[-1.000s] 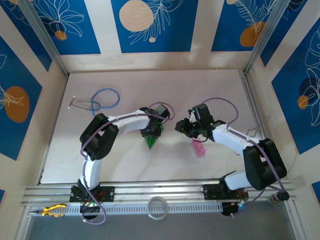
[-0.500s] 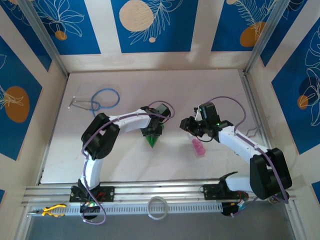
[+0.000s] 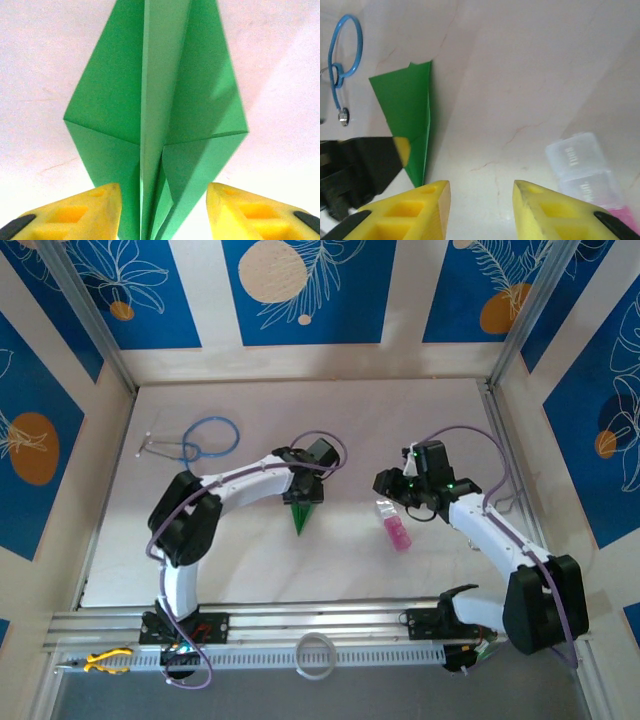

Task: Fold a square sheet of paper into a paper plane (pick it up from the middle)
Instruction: Move the paper plane to the center of the table.

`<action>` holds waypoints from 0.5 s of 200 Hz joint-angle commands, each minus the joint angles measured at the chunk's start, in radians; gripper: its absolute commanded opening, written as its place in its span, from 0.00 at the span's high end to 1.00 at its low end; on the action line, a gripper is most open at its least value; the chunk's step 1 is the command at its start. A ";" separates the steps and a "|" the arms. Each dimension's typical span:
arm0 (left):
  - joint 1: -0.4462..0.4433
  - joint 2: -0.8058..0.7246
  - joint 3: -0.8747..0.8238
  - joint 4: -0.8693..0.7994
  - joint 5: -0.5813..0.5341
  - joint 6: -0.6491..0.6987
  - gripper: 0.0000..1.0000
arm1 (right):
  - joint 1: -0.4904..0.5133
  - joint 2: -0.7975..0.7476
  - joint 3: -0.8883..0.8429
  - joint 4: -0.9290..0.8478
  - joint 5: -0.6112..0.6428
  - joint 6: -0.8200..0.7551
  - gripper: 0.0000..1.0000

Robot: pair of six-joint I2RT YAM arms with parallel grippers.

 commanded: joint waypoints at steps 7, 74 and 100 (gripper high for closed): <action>-0.006 -0.096 0.001 -0.032 -0.042 0.001 0.50 | -0.043 -0.046 0.062 -0.068 0.075 -0.091 0.60; 0.061 -0.495 -0.273 0.136 -0.286 0.171 0.33 | -0.123 -0.085 -0.008 0.185 0.417 -0.422 0.44; 0.175 -0.680 -0.485 0.287 -0.310 0.308 0.21 | -0.168 -0.036 -0.128 0.426 0.456 -0.495 0.34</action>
